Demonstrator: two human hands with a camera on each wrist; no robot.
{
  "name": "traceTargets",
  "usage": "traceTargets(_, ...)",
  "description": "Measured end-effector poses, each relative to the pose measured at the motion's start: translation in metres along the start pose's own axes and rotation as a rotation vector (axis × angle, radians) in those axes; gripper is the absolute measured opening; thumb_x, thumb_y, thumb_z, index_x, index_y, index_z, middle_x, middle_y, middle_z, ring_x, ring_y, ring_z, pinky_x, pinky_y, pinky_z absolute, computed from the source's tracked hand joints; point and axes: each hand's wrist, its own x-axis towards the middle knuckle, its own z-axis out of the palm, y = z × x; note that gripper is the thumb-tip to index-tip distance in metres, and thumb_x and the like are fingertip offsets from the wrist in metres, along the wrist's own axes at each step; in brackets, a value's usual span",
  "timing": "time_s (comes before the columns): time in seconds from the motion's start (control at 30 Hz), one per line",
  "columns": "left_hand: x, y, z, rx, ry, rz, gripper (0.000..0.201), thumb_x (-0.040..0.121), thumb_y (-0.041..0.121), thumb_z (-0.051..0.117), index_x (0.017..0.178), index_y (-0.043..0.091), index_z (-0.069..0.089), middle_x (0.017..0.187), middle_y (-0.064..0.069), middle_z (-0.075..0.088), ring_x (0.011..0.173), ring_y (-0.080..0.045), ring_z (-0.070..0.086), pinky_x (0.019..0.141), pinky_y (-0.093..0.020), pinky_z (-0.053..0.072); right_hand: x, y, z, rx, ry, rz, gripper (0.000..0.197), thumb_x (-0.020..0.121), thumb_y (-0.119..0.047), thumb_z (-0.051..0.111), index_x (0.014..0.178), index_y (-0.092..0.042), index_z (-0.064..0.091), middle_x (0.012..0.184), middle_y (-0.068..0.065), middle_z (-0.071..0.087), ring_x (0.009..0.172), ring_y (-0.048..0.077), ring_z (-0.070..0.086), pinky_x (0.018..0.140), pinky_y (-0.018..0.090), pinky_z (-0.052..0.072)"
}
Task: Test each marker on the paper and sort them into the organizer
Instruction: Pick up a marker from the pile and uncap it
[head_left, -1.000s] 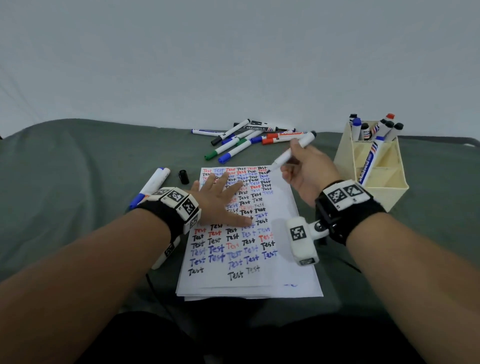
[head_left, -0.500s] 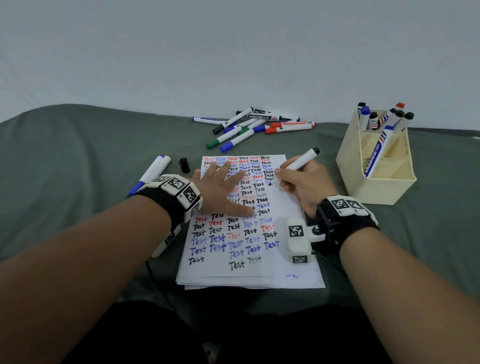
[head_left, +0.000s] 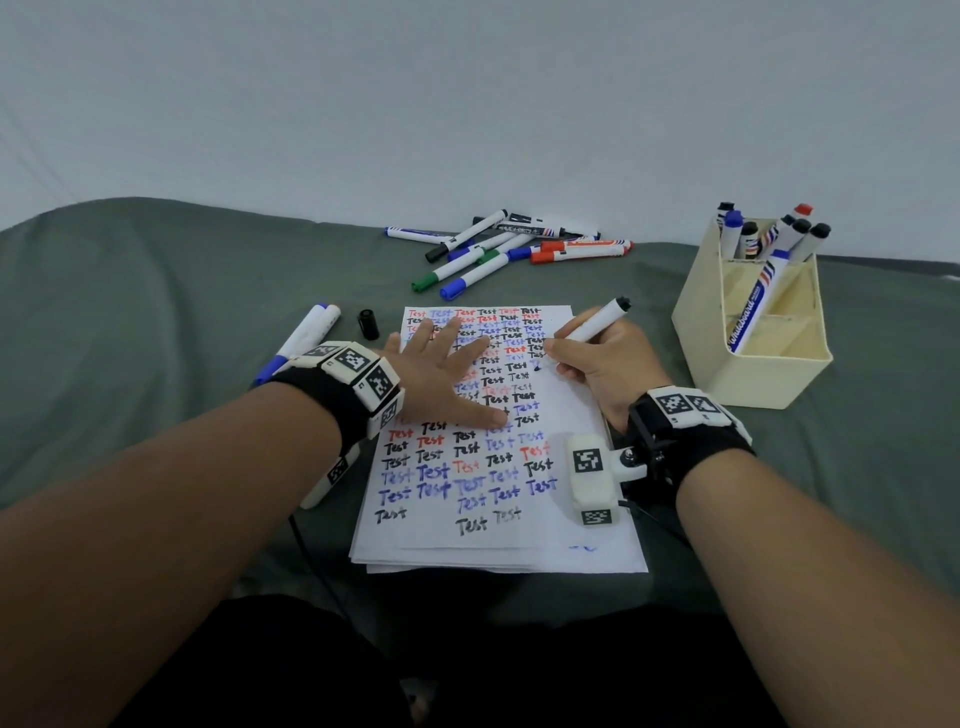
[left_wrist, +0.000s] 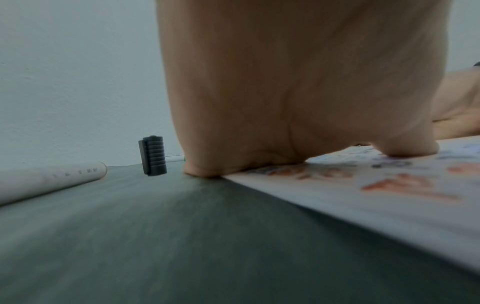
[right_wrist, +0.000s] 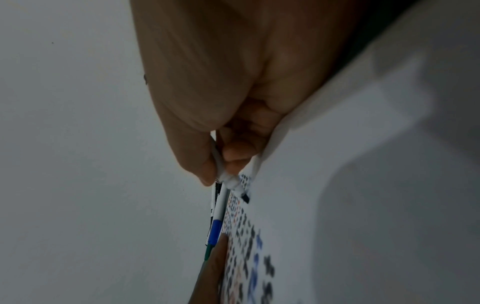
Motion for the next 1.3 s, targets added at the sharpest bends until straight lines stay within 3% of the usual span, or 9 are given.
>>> traceTargets(0.53,0.0001,-0.0004,0.0012,-0.014,0.005,0.004,0.133,0.039,0.113,0.023,0.146,0.053,-0.026,0.16,0.009,-0.036,0.149,-0.025,-0.03,0.119,-0.061,-0.01,-0.0011,0.0009,-0.0004,0.042,-0.019,-0.009,0.016,0.081,-0.001,0.081,0.078,-0.008,0.067,0.063,0.002,0.068,0.054,0.012,0.062,0.054,0.02,0.051)
traceTargets(0.77,0.0016,-0.0007,0.0021,-0.018,0.009,0.004,0.133,0.038,0.113,0.023,0.146,0.053,-0.026,0.16,0.009,-0.036,0.149,-0.025,-0.03,0.118,-0.061,-0.01,0.0039,0.0037,-0.0024,-0.072,-0.009,-0.034,0.028,0.079,-0.009,0.081,0.063,-0.028,0.068,0.065,0.001,0.067,0.058,0.012,0.062,0.059,0.026,0.054)
traceTargets(1.1,0.0009,-0.0005,0.0018,-0.017,0.002,0.003,0.133,0.038,0.113,0.023,0.146,0.053,-0.027,0.159,0.009,-0.036,0.149,-0.025,-0.031,0.118,-0.061,-0.011,0.001,0.0026,-0.0014,0.009,-0.015,-0.026,0.021,0.081,-0.001,0.079,0.072,-0.013,0.065,0.06,0.001,0.065,0.051,0.011,0.059,0.051,0.021,0.05)
traceTargets(1.3,0.0003,-0.0001,0.0007,-0.019,-0.002,0.002,0.133,0.038,0.113,0.023,0.146,0.053,-0.027,0.159,0.009,-0.037,0.148,-0.024,-0.031,0.118,-0.06,-0.011,0.0035,0.005,-0.0029,-0.01,0.005,-0.02,0.02,0.079,-0.002,0.08,0.074,-0.014,0.064,0.06,0.0,0.064,0.052,0.011,0.058,0.051,0.022,0.049)
